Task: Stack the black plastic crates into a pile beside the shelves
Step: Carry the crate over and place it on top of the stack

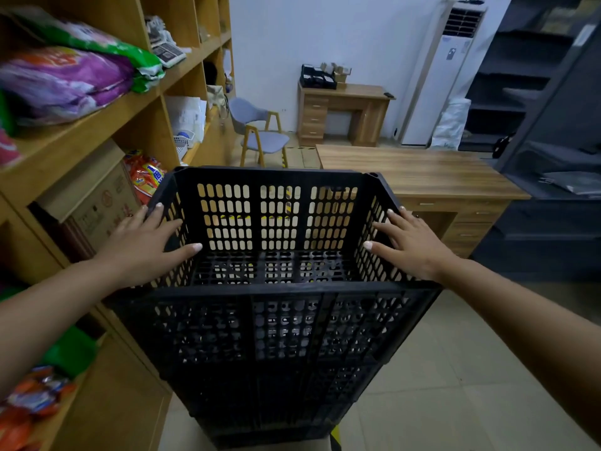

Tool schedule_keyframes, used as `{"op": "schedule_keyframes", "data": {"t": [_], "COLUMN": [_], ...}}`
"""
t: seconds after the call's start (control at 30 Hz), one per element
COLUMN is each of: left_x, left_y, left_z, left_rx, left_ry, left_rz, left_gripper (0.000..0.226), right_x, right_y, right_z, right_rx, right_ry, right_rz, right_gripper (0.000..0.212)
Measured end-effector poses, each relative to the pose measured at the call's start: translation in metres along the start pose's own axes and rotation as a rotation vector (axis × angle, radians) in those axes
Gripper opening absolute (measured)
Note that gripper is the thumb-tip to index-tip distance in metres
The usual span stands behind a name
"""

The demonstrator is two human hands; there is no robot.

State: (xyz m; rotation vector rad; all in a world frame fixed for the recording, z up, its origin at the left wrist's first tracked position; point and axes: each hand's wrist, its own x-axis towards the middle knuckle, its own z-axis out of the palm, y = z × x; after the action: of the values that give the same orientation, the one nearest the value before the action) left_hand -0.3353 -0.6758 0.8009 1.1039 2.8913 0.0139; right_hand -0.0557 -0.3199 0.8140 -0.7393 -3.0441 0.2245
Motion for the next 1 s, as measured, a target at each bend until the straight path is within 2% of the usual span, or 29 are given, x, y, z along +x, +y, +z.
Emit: {"op": "schedule_keyframes", "data": {"t": [0.17, 0.3, 0.43, 0.6, 0.77, 1.0], "left_x": [0.02, 0.022, 0.018, 0.013, 0.013, 0.011], "left_y": [0.003, 0.002, 0.005, 0.007, 0.01, 0.011], "left_z": [0.003, 0.005, 0.006, 0.004, 0.002, 0.0], "left_rx": [0.006, -0.043, 0.063, 0.064, 0.065, 0.042], "left_ry": [-0.011, 0.008, -0.035, -0.036, -0.055, -0.046], "left_rz": [-0.034, -0.043, -0.016, -0.016, -0.015, -0.015], "left_gripper": [0.099, 0.111, 0.12, 0.114, 0.097, 0.097], "right_x": [0.013, 0.016, 0.013, 0.011, 0.013, 0.003], "right_y": [0.0, 0.002, -0.001, 0.001, 0.001, -0.001], "right_z": [0.008, 0.011, 0.011, 0.011, 0.011, 0.011], "right_rx": [-0.053, -0.06, -0.091, -0.082, -0.128, -0.133], "right_ry": [-0.041, -0.034, -0.048, -0.048, -0.055, -0.068], "right_rz": [0.072, 0.067, 0.065, 0.068, 0.067, 0.081], "right_gripper": [0.091, 0.101, 0.107, 0.108, 0.108, 0.113]}}
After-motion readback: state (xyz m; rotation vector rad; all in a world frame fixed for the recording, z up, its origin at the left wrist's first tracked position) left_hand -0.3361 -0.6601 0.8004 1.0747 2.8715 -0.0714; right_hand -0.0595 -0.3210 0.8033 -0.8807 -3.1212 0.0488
